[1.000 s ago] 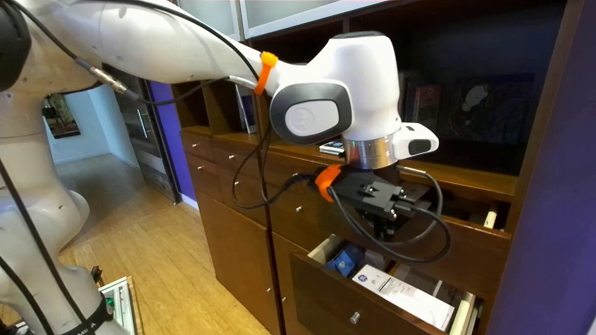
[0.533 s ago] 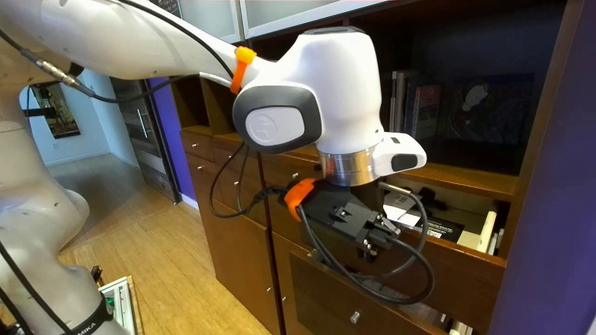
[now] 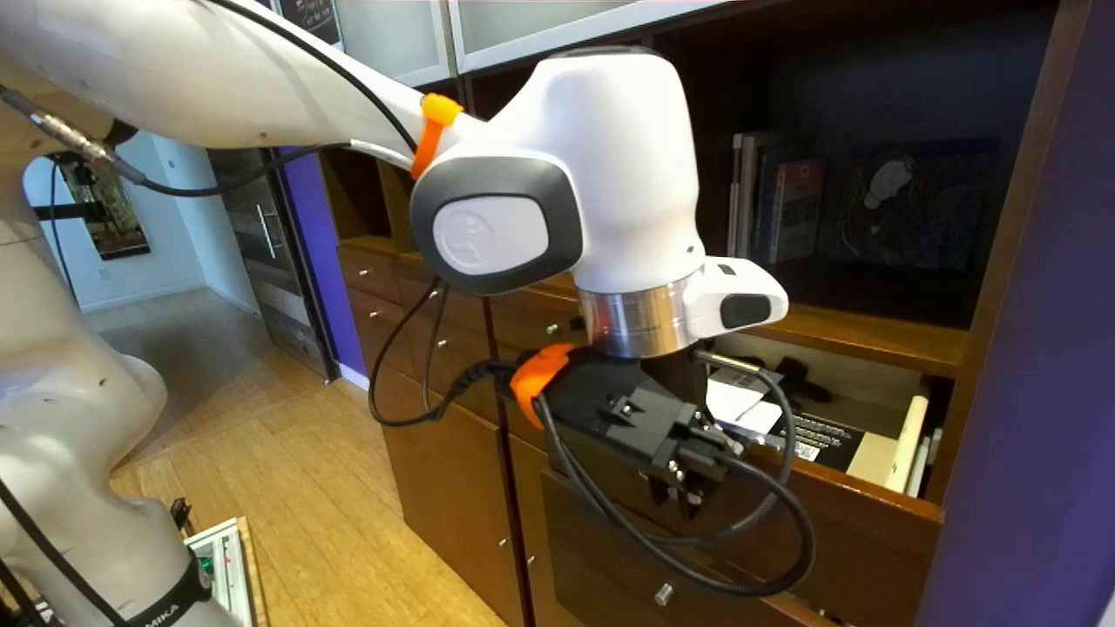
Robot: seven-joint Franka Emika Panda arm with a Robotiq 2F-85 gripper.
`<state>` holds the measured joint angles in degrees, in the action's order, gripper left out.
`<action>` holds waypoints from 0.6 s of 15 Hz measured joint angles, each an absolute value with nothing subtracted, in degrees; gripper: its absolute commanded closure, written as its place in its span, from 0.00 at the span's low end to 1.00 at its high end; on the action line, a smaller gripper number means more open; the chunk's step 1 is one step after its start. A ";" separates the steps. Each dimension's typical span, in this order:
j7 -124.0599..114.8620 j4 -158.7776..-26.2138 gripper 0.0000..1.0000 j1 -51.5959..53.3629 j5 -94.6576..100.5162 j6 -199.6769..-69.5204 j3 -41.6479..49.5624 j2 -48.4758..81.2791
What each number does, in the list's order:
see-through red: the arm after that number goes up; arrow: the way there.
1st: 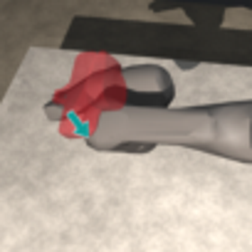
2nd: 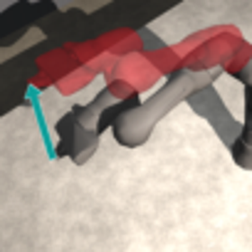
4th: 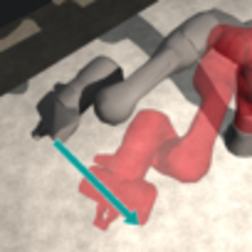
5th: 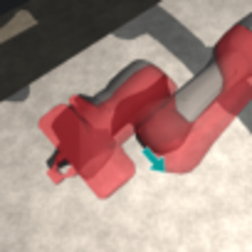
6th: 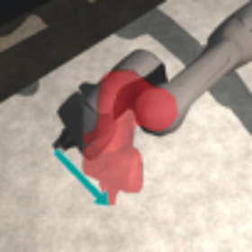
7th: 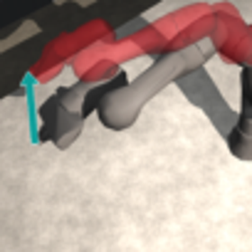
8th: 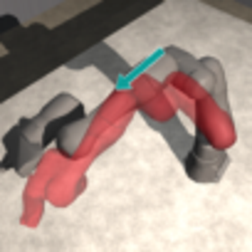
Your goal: Open the topmost drawer on the right
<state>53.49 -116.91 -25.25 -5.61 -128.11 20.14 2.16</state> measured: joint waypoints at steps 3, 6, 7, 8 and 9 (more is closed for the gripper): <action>53.50 -116.83 0.18 -25.27 -2.91 -127.91 21.28 2.08; 53.48 -116.64 0.01 -25.28 -0.53 -125.27 22.16 0.91; 53.48 -116.60 0.00 -25.26 -0.13 -123.79 22.18 0.12; 53.53 -116.59 0.00 -25.15 -0.06 -122.22 22.17 -0.89; 53.53 -116.59 0.00 -24.90 -0.12 -121.04 22.14 -1.94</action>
